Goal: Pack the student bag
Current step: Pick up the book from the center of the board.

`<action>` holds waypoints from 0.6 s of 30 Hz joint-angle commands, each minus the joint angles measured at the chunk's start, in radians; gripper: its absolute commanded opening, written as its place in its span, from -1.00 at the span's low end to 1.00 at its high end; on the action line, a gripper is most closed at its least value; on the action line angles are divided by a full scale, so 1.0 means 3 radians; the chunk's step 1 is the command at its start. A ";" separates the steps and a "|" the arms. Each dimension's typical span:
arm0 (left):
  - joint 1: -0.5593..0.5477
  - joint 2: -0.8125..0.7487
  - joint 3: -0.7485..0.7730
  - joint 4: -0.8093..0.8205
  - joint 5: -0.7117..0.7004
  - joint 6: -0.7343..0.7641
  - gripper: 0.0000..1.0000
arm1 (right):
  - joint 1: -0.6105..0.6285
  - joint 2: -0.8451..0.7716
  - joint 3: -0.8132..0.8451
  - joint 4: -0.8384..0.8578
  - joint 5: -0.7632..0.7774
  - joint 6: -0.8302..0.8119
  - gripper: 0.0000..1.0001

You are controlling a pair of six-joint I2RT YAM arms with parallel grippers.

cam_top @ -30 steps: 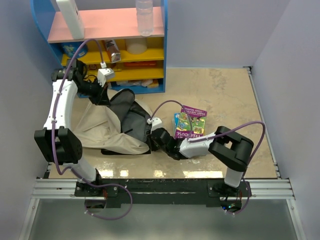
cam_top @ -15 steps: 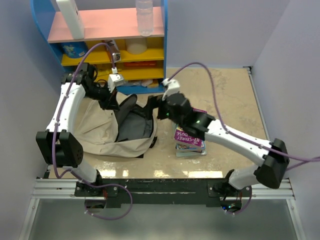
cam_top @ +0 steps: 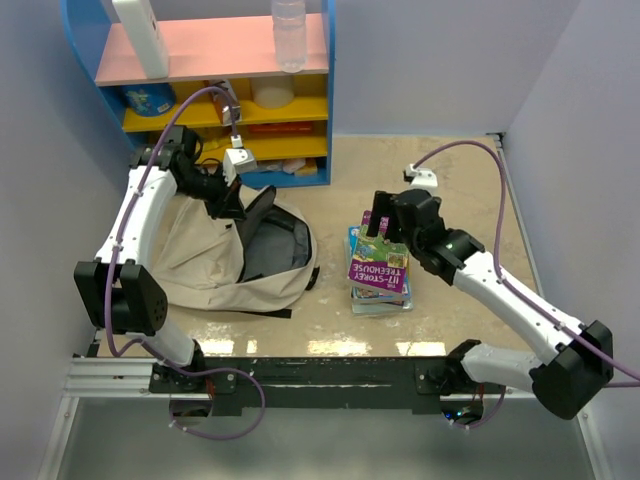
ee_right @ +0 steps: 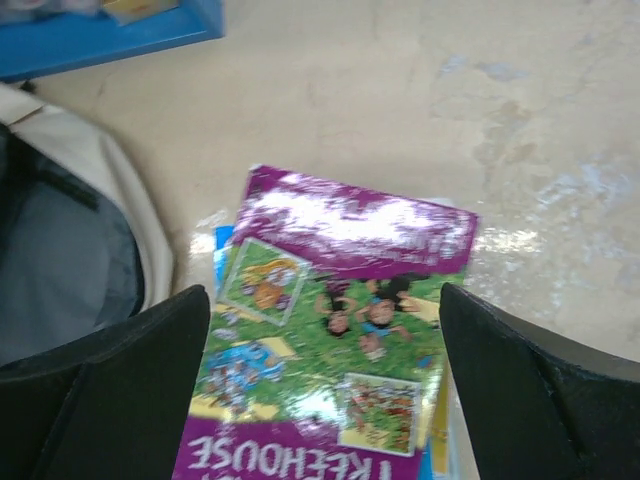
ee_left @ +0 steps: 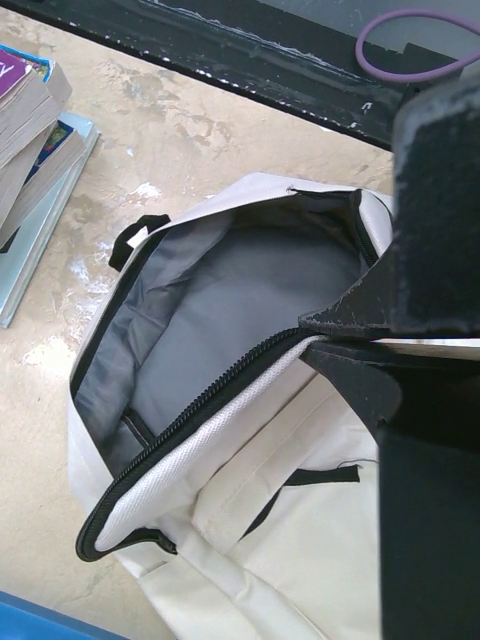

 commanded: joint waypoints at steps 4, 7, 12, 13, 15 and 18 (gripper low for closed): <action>-0.0031 -0.0137 0.0004 0.0152 0.0231 0.0018 -1.00 | -0.0751 -0.0150 -0.0380 0.0161 -0.0467 0.0075 0.97; -0.0031 -0.0137 -0.0007 0.0152 0.0226 0.0018 -1.00 | -0.0884 -0.0227 -0.0544 0.0339 -0.0778 0.0095 0.97; -0.0031 -0.0152 -0.0027 0.0147 0.0205 0.0023 -1.00 | -0.1068 -0.0273 -0.0922 0.0712 -0.1406 0.0289 0.97; -0.0031 -0.0157 -0.0032 0.0152 0.0200 0.0033 -1.00 | -0.1084 -0.0288 -0.0999 0.0804 -0.1489 0.0330 0.97; -0.0031 -0.0168 -0.0058 0.0158 0.0190 0.0033 -1.00 | -0.1124 -0.0278 -0.1178 0.1019 -0.1653 0.0453 0.96; -0.0031 -0.0183 -0.0078 0.0153 0.0185 0.0038 -1.00 | -0.1201 -0.0150 -0.1326 0.1204 -0.1761 0.0555 0.85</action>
